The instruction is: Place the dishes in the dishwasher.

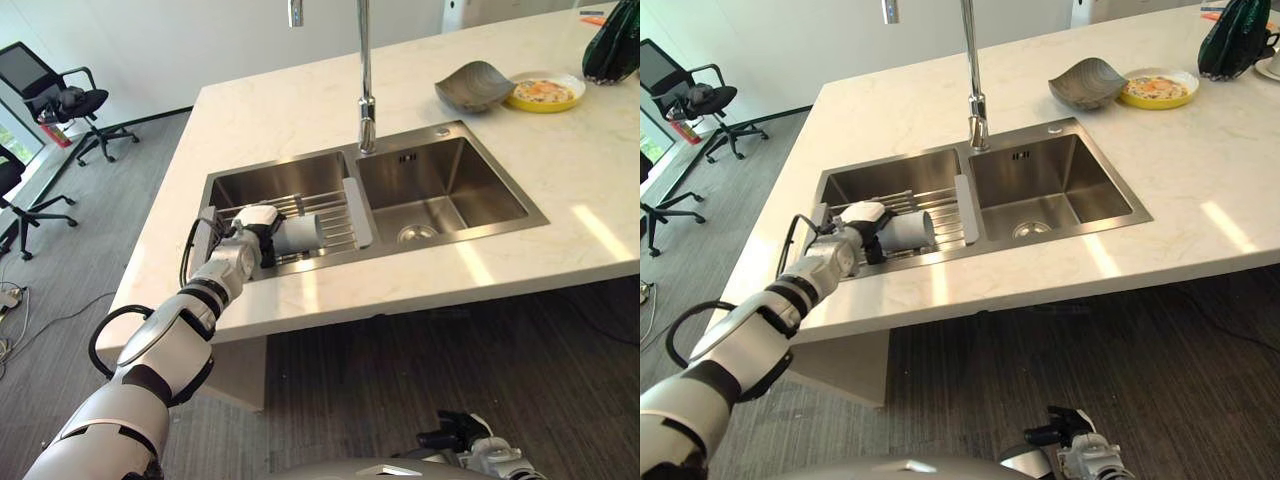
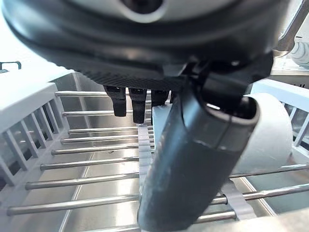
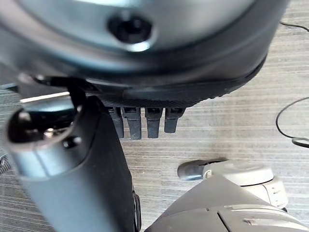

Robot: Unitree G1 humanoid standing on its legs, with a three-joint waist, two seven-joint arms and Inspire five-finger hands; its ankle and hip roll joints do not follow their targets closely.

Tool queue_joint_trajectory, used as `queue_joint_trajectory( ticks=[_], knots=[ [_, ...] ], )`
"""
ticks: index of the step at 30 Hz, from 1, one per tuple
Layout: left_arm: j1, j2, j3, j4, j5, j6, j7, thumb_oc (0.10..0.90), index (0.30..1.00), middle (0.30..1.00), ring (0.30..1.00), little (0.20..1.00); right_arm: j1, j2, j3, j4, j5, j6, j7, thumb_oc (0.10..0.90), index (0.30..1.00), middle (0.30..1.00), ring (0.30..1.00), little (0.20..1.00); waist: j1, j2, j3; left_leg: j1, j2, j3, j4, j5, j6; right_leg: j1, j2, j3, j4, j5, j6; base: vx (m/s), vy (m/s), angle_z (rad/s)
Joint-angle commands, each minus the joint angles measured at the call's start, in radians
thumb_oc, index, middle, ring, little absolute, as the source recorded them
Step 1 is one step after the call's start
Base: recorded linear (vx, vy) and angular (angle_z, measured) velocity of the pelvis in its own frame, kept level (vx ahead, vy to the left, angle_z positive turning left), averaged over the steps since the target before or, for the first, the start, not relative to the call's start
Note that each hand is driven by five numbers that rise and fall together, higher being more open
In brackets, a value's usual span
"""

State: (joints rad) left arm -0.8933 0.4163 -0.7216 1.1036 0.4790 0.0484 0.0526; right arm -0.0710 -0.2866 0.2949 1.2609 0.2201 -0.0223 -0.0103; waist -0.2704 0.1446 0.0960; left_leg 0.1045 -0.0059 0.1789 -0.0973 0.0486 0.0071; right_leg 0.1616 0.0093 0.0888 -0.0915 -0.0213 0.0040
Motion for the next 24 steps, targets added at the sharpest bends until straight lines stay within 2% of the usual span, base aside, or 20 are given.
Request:
queue_joint_trajectory(
  ticks=[1,8,9,11,14,17,20,21,22,24],
  knots=[
    [-0.147,0.039,0.001,0.066,-0.001,-0.006,0.006,0.4,0.3,0.3,0.3,0.3,0.005,-0.012,0.009,0.042,0.013,-0.006,0.008,0.8,0.9,0.9,0.9,0.9,0.024,-0.03,0.024,0.099,0.026,0.012,0.01,-0.128,-0.069,-0.036,-0.059,-0.029,0.009,0.001,0.117,0.0,0.0,0.0],
    [-0.104,0.079,0.027,-0.109,-0.031,-0.038,0.081,0.4,0.3,0.3,0.3,0.3,0.021,0.0,0.003,0.021,0.012,-0.02,0.001,0.8,0.9,0.9,0.9,0.9,0.045,-0.05,0.02,0.103,0.026,0.0,0.01,-0.132,-0.069,-0.027,-0.061,-0.047,0.009,-0.003,0.116,0.0,-0.004,0.01],
    [-0.086,0.092,0.062,-0.202,-0.065,-0.051,0.125,0.4,0.3,0.3,0.3,0.3,0.019,0.004,0.001,0.01,0.014,-0.023,-0.004,0.8,0.9,0.9,0.9,0.9,0.056,-0.061,0.016,0.104,0.025,-0.009,0.01,-0.133,-0.068,-0.021,-0.061,-0.056,0.01,-0.005,0.115,0.0,0.0,0.0],
    [-0.086,0.092,0.062,-0.202,-0.065,-0.051,0.125,0.4,0.3,0.3,0.3,0.3,0.019,0.004,0.001,0.01,0.014,-0.023,-0.004,0.8,0.9,0.9,0.9,0.9,0.056,-0.061,0.016,0.104,0.025,-0.009,0.01,-0.133,-0.068,-0.021,-0.061,-0.057,0.01,-0.005,0.115,0.0,-0.005,0.08],
    [-0.054,0.099,0.127,-0.308,-0.139,-0.073,0.177,0.4,0.3,0.3,0.3,0.3,0.009,0.012,0.002,-0.004,0.015,-0.027,-0.009,0.8,0.9,0.9,0.9,0.9,0.07,-0.075,0.009,0.103,0.024,-0.018,0.01,-0.134,-0.069,-0.016,-0.062,-0.066,0.011,-0.008,0.113,0.0,0.001,0.12],
    [-0.041,0.101,0.168,-0.351,-0.164,-0.069,0.21,0.4,0.3,0.3,0.3,0.3,0.007,0.017,0.003,-0.011,0.015,-0.029,-0.012,0.8,0.9,0.9,0.9,0.9,0.076,-0.082,0.004,0.103,0.024,-0.022,0.01,-0.135,-0.07,-0.014,-0.06,-0.071,0.012,-0.01,0.111,0.0,0.004,0.04],
    [-0.043,0.079,0.214,-0.319,-0.213,-0.045,0.23,0.4,0.3,0.3,0.3,0.3,0.003,0.021,0.004,-0.007,0.013,-0.024,-0.017,0.8,0.9,0.9,0.9,0.9,0.08,-0.087,0.001,0.104,0.025,-0.027,0.01,-0.134,-0.071,-0.01,-0.059,-0.079,0.012,-0.012,0.108,0.0,0.003,0.1],
    [-0.053,0.076,0.234,-0.314,-0.231,-0.038,0.242,0.535,0.502,0.502,0.502,0.502,0.004,0.024,0.006,-0.005,0.012,-0.022,-0.018,0.8,0.9,0.9,0.9,0.9,0.081,-0.088,-0.001,0.104,0.026,-0.028,0.01,-0.134,-0.071,-0.008,-0.06,-0.081,0.012,-0.012,0.107,0.0,-0.001,0.12],
    [-0.062,0.078,0.241,-0.315,-0.234,-0.033,0.248,0.8,0.9,0.9,0.9,0.9,0.005,0.024,0.005,-0.005,0.011,-0.02,-0.018,0.8,0.9,0.9,0.9,0.9,0.083,-0.09,-0.003,0.104,0.027,-0.029,0.01,-0.135,-0.071,-0.007,-0.059,-0.083,0.012,-0.013,0.107,0.01,-0.006,0.08],
    [-0.084,0.098,0.278,-0.385,-0.239,-0.035,0.296,0.8,0.9,0.9,0.9,0.9,0.006,0.024,0.009,-0.014,0.01,-0.02,-0.015,0.8,0.9,0.9,0.9,0.9,0.088,-0.094,-0.007,0.106,0.029,-0.031,0.01,-0.136,-0.073,-0.004,-0.059,-0.086,0.012,-0.016,0.105,0.0,-0.004,0.02]
  ],
)
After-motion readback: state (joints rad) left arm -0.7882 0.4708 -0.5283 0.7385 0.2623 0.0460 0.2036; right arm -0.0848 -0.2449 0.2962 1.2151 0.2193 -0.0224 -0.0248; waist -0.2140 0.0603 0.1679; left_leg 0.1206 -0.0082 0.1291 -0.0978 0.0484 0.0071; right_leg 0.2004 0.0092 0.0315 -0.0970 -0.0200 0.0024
